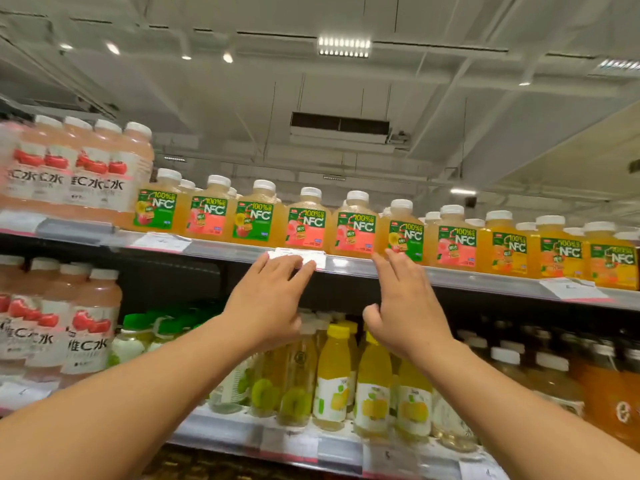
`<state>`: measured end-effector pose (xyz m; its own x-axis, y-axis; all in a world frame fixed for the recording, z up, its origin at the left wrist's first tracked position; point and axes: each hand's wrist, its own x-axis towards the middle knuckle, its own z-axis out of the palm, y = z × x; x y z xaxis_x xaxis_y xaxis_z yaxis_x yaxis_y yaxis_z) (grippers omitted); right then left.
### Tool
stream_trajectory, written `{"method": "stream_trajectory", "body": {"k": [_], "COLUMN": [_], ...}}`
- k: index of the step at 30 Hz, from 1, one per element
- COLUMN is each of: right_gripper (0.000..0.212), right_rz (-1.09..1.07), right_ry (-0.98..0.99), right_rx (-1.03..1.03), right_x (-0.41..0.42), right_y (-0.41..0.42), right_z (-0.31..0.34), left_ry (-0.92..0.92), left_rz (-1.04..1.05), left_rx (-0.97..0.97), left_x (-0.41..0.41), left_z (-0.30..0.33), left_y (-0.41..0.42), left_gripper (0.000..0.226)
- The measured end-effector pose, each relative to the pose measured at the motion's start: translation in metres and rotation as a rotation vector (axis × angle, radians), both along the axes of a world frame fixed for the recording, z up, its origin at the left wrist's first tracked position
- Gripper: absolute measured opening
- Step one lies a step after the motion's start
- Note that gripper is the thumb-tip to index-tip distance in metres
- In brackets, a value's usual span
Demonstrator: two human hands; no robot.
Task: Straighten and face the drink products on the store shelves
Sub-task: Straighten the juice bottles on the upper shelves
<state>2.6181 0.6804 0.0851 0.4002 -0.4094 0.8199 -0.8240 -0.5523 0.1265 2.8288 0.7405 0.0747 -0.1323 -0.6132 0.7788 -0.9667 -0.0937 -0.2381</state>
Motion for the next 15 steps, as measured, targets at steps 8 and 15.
{"method": "stream_trajectory", "body": {"k": [8,15], "right_gripper": [0.073,0.075], "right_rz": [-0.265,-0.334], "right_ry": [-0.067,0.037], "right_rx": [-0.037,-0.055], "right_x": [0.043,0.034], "right_y": [0.002,-0.002], "right_z": [-0.013,-0.014], "left_ry": [0.082,0.155], "left_rz": [0.059,-0.074], "left_rx": [0.001,-0.193], "left_x": [0.081,0.082], "left_z": [0.003,0.005], "left_y": [0.011,-0.001], "left_gripper": [0.083,0.053]}}
